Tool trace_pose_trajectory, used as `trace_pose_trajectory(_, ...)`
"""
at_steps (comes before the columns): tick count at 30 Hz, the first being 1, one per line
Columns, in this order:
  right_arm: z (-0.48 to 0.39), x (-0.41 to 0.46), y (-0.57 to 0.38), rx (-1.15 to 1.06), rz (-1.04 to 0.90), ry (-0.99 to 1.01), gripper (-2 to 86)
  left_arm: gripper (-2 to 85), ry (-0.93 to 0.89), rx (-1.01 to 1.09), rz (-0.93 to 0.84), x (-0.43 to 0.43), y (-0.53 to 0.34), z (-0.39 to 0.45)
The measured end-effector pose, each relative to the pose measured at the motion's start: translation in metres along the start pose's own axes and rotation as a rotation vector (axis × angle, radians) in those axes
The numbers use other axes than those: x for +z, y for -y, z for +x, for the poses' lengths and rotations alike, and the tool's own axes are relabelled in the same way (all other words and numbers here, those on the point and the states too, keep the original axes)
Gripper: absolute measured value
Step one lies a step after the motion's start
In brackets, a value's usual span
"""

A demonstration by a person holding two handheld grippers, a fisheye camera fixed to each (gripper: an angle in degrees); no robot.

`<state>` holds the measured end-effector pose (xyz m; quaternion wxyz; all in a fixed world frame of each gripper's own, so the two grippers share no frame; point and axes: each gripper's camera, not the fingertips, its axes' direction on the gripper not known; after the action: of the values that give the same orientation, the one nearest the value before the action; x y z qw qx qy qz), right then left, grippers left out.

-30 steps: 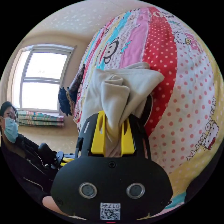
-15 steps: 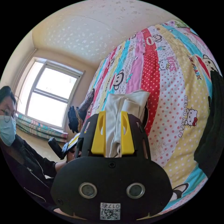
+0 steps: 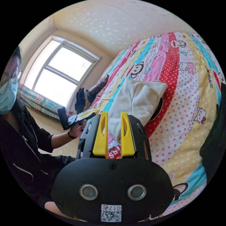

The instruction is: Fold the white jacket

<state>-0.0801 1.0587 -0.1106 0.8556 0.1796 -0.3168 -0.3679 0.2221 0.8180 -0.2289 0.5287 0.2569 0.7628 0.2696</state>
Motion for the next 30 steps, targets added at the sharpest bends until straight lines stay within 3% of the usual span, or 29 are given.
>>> trace_pose_trajectory(3, -0.047, 0.045, -0.013, -0.124, -0.188, -0.195, 7.9, -0.9, -0.013, 0.004, -0.018, 0.020, 0.003, -0.008)
trace_pose_trajectory(5, -0.044, 0.091, -0.042, -0.246, -0.382, -0.507, 6.2, -0.9, 0.018, -0.010, -0.091, 0.050, -0.002, -0.014)
trace_pose_trajectory(7, -0.041, 0.090, -0.063, -0.305, -0.318, -0.506, 5.8, -0.9, 0.023, -0.042, -0.199, 0.082, -0.015, -0.023)
trace_pose_trajectory(11, -0.030, 0.037, -0.059, -0.058, -0.212, -0.291, 6.9, -0.1, 0.007, -0.146, -0.120, 0.049, -0.035, -0.051)
trace_pose_trajectory(13, -0.021, 0.010, -0.065, 0.085, -0.122, -0.167, 8.2, 2.1, -0.091, -0.228, -0.049, 0.036, -0.056, -0.078)
trace_pose_trajectory(16, -0.010, -0.021, -0.084, 0.238, 0.022, 0.082, 10.0, 11.9, -0.354, -0.384, 0.014, 0.045, -0.098, -0.135)
trace_pose_trajectory(18, -0.006, -0.029, -0.096, 0.302, 0.078, 0.201, 10.9, 13.3, -0.558, -0.458, -0.041, 0.077, -0.128, -0.172)
trace_pose_trajectory(21, -0.001, -0.030, -0.114, 0.398, 0.139, 0.378, 11.7, 13.4, -0.722, -0.495, -0.158, 0.120, -0.151, -0.191)
trace_pose_trajectory(23, 0.006, -0.022, -0.129, 0.503, 0.202, 0.530, 12.1, 13.2, -0.763, -0.487, -0.231, 0.142, -0.159, -0.186)
trace_pose_trajectory(26, 0.019, -0.006, -0.151, 0.687, 0.344, 0.723, 12.8, 11.7, -0.746, -0.636, -0.230, 0.161, -0.175, -0.188)
trace_pose_trajectory(30, 0.026, 0.012, -0.172, 0.904, 0.516, 0.837, 15.4, 7.6, -0.721, -0.757, -0.323, 0.165, -0.176, -0.194)
